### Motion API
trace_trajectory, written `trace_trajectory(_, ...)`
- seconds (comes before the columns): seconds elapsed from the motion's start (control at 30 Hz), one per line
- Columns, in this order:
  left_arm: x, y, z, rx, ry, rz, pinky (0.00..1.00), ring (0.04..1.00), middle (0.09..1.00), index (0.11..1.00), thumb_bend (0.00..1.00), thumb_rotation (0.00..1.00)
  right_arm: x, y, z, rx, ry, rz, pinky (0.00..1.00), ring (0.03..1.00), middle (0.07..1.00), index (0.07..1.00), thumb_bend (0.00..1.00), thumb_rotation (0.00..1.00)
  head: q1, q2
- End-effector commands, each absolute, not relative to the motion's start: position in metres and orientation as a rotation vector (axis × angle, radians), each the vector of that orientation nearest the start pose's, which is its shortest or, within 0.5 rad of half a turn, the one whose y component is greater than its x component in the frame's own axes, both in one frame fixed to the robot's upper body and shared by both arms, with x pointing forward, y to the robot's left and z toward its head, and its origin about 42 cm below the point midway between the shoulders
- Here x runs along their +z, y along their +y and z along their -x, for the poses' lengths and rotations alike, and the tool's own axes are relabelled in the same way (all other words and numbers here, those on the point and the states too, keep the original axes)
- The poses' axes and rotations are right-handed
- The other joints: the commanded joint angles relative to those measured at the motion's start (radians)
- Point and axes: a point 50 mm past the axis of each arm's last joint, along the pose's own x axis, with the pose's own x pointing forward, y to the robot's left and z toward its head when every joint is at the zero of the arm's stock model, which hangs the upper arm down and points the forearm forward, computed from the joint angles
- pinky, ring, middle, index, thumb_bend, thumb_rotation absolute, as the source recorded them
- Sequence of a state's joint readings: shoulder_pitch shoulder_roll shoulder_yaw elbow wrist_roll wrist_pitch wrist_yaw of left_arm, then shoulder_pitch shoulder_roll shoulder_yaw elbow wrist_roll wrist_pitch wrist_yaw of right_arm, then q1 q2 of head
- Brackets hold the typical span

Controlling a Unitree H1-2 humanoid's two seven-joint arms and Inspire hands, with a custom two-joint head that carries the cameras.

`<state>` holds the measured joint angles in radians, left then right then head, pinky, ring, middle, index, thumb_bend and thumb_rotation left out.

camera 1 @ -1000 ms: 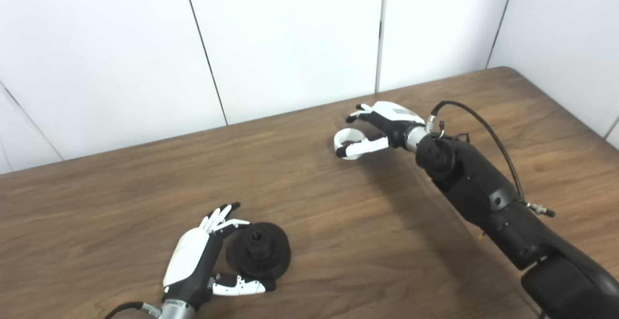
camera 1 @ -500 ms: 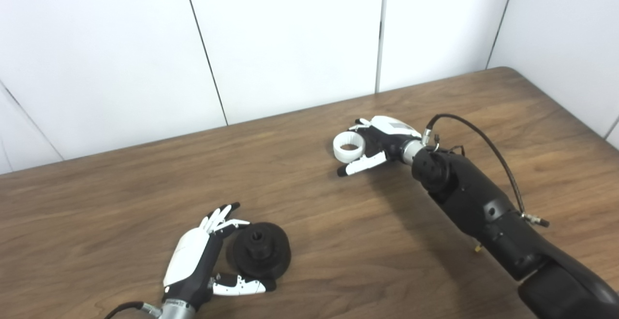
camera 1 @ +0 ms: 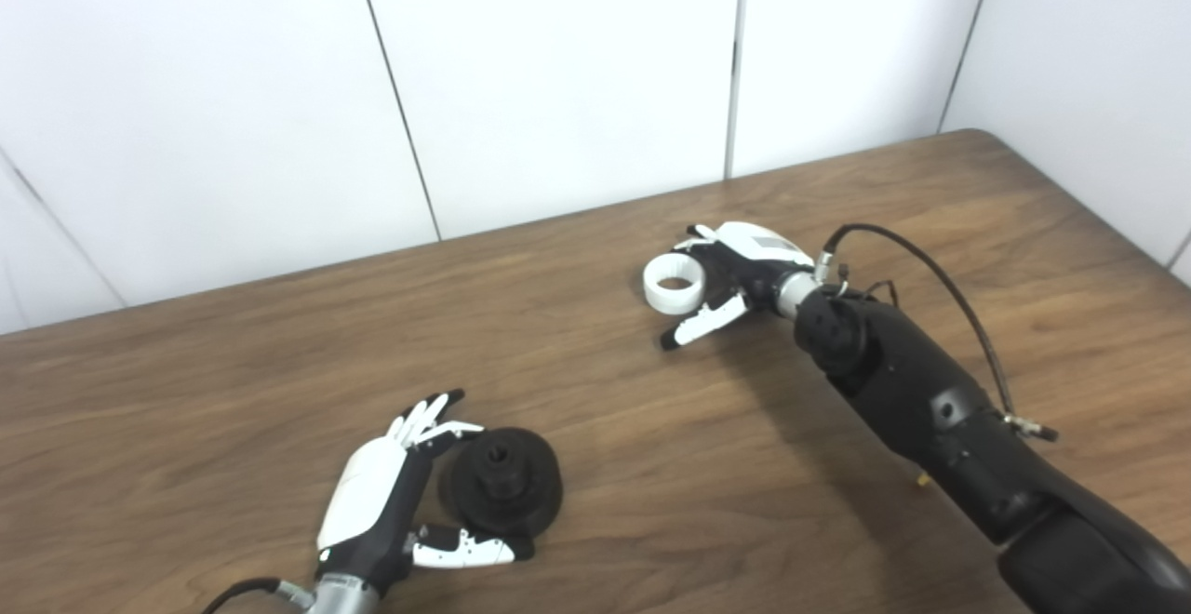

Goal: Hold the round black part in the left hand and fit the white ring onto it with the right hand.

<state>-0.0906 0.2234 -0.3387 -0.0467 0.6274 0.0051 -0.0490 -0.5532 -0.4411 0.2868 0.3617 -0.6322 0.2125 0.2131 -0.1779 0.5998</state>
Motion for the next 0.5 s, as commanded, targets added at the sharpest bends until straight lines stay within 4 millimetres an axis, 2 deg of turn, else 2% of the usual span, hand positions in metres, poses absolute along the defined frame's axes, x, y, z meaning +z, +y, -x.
trace_trajectory(0.0, 0.1088, 0.1798, -0.2942, -0.400, -0.135, -0.927, 1.00, 0.988, 0.967, 0.620, 0.90, 0.28, 0.2037, -0.2947, -0.4576, 0.174, 0.042, 1.187, 0.99, 1.000, 1.000, 0.838, 0.93, 0.50, 0.001, 0.001)
trace_trajectory(0.27, 0.1085, 0.1792, -0.2943, -0.392, -0.138, -0.926, 0.99, 0.984, 0.961, 0.616, 0.92, 0.26, 0.2007, -0.2961, -0.4548, 0.123, -0.011, 1.166, 0.97, 0.975, 0.959, 0.735, 0.85, 0.37, -0.003, 0.003)
trace_trajectory(0.47, 0.1091, 0.1788, -0.2945, -0.393, -0.138, -0.925, 1.00, 0.987, 0.964, 0.615, 0.91, 0.27, 0.1987, -0.2942, -0.4541, 0.087, -0.053, 1.132, 0.97, 0.961, 0.936, 0.684, 0.82, 0.33, 0.000, 0.007)
